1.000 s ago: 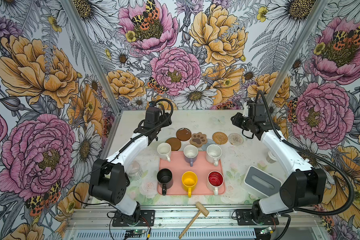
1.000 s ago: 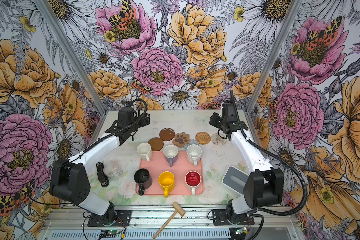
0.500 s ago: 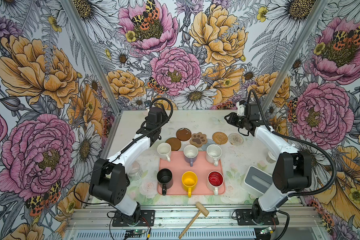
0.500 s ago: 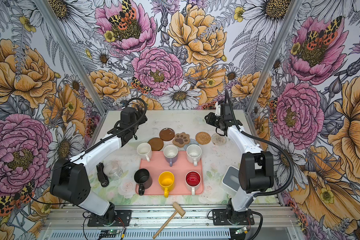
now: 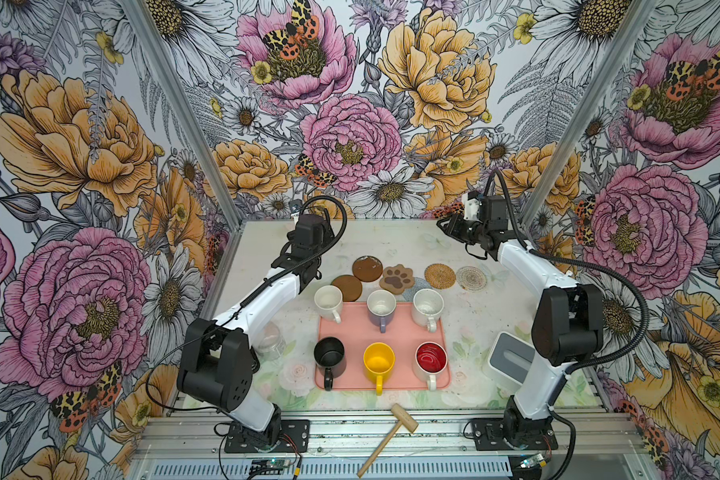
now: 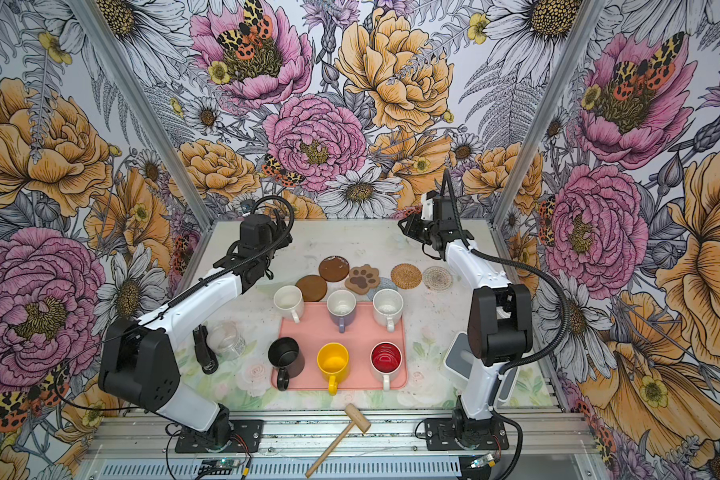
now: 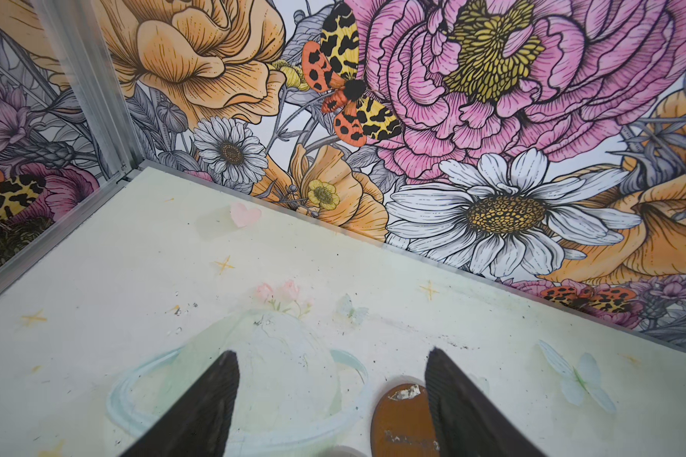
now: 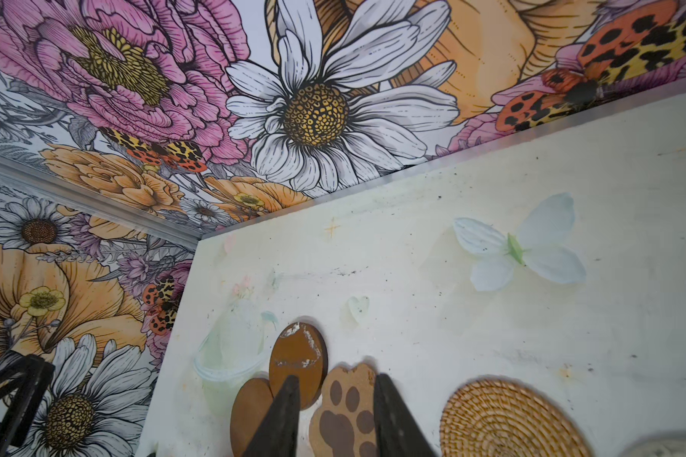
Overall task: Place cups on coasters
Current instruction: Move the coaster to the top-left of the table.
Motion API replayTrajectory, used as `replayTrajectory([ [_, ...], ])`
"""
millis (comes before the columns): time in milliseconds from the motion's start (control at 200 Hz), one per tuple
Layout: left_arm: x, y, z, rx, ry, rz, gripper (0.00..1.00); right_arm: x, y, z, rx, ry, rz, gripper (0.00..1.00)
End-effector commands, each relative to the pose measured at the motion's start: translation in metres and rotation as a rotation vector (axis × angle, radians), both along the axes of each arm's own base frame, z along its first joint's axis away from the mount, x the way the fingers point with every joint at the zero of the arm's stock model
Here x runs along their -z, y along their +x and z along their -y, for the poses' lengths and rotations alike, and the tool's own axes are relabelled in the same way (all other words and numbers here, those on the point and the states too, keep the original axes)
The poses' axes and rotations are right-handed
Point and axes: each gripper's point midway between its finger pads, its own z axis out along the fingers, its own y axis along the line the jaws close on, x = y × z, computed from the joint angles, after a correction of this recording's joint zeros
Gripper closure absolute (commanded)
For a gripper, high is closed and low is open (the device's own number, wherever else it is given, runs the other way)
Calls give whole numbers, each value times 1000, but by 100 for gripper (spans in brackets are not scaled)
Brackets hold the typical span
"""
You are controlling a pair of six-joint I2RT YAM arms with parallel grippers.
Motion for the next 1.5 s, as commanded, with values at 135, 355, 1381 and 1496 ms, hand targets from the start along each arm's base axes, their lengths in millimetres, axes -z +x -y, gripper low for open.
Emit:
replayTrajectory([
  [135, -18, -5, -4, 101, 57, -96, 23, 24, 6, -52, -58, 57, -69, 66],
  [355, -3, 12, 14, 316, -20, -228, 27, 50, -1, -105, -118, 51, -132, 65],
  [1381, 172, -39, 97, 704, 134, -975, 12, 22, -40, -104, -111, -25, -107, 59],
  [1496, 183, -43, 96, 707, 134, -1007, 8, 23, -43, -100, -104, -33, -108, 59],
])
